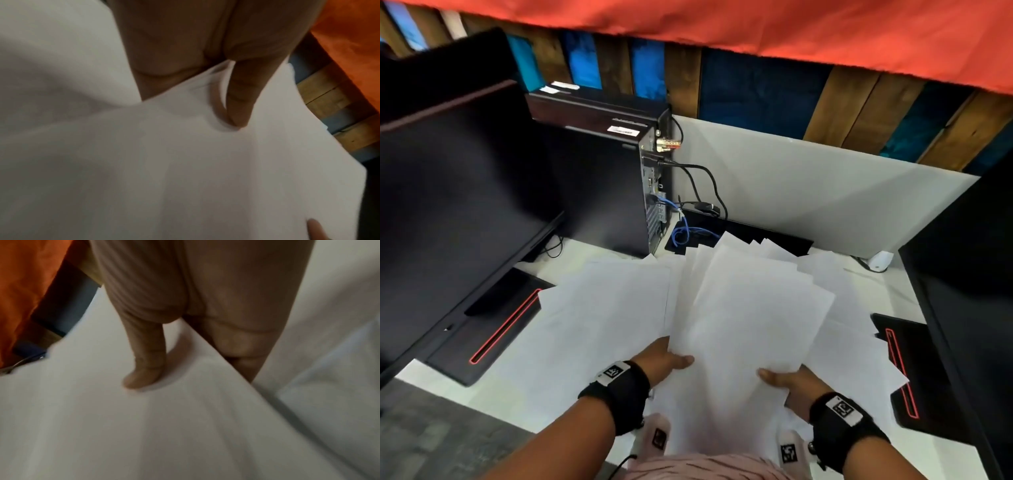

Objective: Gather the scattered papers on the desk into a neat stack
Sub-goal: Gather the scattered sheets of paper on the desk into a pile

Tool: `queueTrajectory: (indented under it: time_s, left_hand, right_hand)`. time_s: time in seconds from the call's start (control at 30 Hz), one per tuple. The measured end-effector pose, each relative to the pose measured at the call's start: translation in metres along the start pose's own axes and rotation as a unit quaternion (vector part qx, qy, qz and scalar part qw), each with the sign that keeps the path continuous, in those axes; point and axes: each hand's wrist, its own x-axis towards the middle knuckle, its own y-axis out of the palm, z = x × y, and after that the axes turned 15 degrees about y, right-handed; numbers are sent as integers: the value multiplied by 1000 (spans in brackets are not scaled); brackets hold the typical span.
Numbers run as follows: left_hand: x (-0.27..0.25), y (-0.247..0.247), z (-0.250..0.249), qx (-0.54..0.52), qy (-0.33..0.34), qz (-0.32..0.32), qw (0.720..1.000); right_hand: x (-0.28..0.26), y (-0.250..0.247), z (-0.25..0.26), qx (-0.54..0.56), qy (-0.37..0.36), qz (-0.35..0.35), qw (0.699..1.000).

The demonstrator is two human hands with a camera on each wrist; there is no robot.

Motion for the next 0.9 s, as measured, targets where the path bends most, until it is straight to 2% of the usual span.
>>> queueTrajectory:
  time_s: [0.03,0.1,0.17,0.2,0.23,0.3,0.37,0.43,0.57,0.7,0.73,0.77,0.9]
  left_hand:
    - [0,-9,1,2,10,-17,1000]
    - [1,-38,9,23,31,-125,991]
    - [-1,-82,20,132,40,-262,955]
    - [-4,-106,28,204,19,-306,930]
    - [-9,-130,35,276,-13,-330,902]
    - [-18,-168,49,376,-91,-335,859]
    - [-25,-192,63,423,-136,-304,842]
    - [-27,-202,72,439,-142,-281,841]
    - [-22,-192,68,379,-110,-278,876]
    - [-22,-182,57,436,-153,-291,838]
    - [-22,-184,56,434,-150,-291,840]
    - [-21,-185,54,423,-134,-286,849]
    - [-17,-174,51,328,-57,-216,918]
  right_hand:
    - [1,5,1,2,0,-26,1000]
    - [7,13,1,0,0,-81,997]
    - [22,14,-3,-1,-6,-111,994]
    - [28,15,-4,-13,-8,-123,992]
    - [33,18,-4,-29,-3,-133,991]
    - [36,24,-4,-41,2,-165,985]
    - [42,26,-7,-51,9,-194,980]
    - [47,29,-10,-57,7,-211,976]
    - [47,34,-6,-52,-5,-237,970]
    - [48,40,3,-46,-15,-245,968]
    - [47,42,3,-43,-19,-245,968]
    - [47,44,4,-46,-20,-242,969]
    - [42,51,-1,-68,-12,-227,971]
